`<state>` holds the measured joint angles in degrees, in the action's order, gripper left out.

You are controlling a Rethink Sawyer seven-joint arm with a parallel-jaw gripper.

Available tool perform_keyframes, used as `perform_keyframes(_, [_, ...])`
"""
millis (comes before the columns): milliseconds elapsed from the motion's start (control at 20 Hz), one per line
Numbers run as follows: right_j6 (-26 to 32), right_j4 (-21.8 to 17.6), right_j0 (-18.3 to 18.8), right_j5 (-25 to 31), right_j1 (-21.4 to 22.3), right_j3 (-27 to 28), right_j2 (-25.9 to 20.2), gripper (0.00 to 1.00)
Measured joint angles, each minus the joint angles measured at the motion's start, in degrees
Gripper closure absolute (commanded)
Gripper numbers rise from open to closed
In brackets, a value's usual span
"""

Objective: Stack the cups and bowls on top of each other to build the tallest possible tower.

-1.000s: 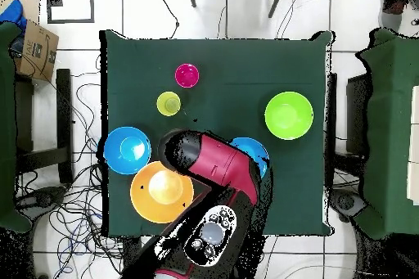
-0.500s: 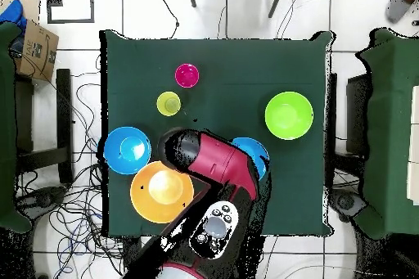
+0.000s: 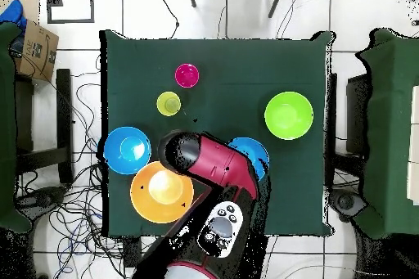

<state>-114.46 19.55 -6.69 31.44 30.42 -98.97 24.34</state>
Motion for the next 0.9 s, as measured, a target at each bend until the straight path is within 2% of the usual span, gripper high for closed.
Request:
perform_keyframes(350, [0.0, -0.02, 1.57, -0.06, 0.85, -1.68, -2.8, 0.0])
perform_keyframes(900, [0.0, -0.3, 6.7, -0.08, 1.15, -2.75, -9.29, 0.0])
